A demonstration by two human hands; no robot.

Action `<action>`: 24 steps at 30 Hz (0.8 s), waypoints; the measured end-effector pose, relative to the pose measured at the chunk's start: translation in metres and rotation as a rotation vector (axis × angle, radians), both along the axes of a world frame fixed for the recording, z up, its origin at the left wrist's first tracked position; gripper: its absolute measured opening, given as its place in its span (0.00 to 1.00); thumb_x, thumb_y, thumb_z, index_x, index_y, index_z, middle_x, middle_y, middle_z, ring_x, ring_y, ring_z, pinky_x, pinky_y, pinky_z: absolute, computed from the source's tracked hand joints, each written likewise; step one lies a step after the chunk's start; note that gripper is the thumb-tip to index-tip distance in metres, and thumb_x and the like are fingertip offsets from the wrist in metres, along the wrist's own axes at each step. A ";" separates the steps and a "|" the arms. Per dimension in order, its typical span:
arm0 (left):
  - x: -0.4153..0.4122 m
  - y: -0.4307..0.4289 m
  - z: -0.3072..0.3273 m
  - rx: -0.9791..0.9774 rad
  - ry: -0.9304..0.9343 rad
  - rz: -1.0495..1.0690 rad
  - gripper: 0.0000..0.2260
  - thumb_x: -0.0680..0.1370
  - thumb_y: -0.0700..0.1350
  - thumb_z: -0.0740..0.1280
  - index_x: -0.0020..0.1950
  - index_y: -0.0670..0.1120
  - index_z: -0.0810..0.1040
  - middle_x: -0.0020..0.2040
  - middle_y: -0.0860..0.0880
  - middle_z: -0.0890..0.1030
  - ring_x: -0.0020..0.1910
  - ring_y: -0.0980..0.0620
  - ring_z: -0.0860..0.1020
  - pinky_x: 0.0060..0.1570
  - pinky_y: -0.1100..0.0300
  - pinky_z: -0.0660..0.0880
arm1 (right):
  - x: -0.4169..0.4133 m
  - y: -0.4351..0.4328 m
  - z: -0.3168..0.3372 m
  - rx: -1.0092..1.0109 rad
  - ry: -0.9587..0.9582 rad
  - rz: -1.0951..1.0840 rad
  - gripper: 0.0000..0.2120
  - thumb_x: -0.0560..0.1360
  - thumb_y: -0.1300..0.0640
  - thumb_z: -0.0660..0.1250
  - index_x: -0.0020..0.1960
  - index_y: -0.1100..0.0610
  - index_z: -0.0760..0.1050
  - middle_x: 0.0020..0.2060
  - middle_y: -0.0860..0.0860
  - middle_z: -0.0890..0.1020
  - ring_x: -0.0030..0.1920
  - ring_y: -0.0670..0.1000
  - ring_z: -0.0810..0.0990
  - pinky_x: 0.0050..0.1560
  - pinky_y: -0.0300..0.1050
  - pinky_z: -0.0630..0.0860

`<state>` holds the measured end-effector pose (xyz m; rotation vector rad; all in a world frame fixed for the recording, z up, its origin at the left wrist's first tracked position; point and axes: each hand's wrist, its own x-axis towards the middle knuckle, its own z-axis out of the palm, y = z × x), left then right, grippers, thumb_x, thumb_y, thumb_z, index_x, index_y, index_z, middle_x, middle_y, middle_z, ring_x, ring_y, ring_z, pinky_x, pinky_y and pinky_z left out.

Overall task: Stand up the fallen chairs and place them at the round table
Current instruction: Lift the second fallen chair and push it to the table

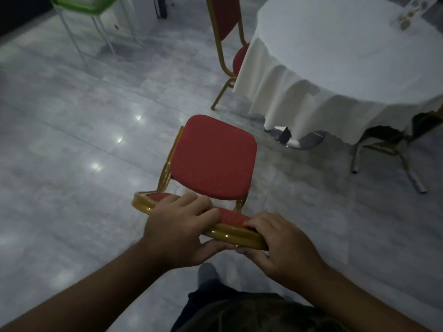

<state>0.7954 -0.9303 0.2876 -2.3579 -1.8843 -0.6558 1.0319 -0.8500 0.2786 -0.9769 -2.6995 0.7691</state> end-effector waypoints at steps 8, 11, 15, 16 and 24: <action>0.000 0.050 -0.029 0.152 -0.061 0.090 0.22 0.74 0.67 0.71 0.44 0.47 0.84 0.38 0.51 0.82 0.34 0.49 0.78 0.31 0.58 0.71 | -0.009 0.039 -0.007 0.130 0.041 -0.230 0.17 0.78 0.38 0.61 0.56 0.49 0.77 0.48 0.44 0.78 0.48 0.47 0.75 0.48 0.42 0.68; 0.017 0.076 -0.031 0.157 -0.092 0.052 0.23 0.74 0.67 0.71 0.43 0.47 0.84 0.37 0.51 0.81 0.33 0.49 0.77 0.30 0.57 0.71 | 0.009 0.056 -0.012 0.167 0.062 -0.284 0.19 0.79 0.37 0.59 0.55 0.51 0.77 0.48 0.45 0.77 0.47 0.46 0.73 0.48 0.40 0.65; 0.046 0.119 -0.024 0.148 -0.164 -0.027 0.23 0.71 0.68 0.73 0.40 0.47 0.83 0.35 0.52 0.79 0.33 0.51 0.76 0.31 0.57 0.70 | 0.047 0.080 -0.014 0.175 0.146 -0.332 0.21 0.80 0.34 0.58 0.53 0.50 0.78 0.46 0.43 0.77 0.46 0.44 0.73 0.47 0.42 0.69; 0.054 0.131 -0.022 0.143 -0.190 -0.045 0.23 0.70 0.68 0.73 0.38 0.47 0.82 0.35 0.52 0.79 0.32 0.51 0.75 0.30 0.57 0.69 | 0.057 0.089 -0.013 0.170 0.150 -0.329 0.21 0.79 0.34 0.58 0.52 0.49 0.78 0.45 0.42 0.76 0.45 0.44 0.72 0.46 0.43 0.71; 0.132 0.220 -0.019 0.063 -0.267 -0.148 0.22 0.69 0.67 0.75 0.38 0.48 0.81 0.35 0.53 0.77 0.33 0.54 0.73 0.30 0.53 0.70 | 0.137 0.158 -0.011 0.168 0.239 -0.384 0.15 0.77 0.34 0.64 0.48 0.46 0.75 0.43 0.38 0.72 0.44 0.42 0.71 0.44 0.46 0.71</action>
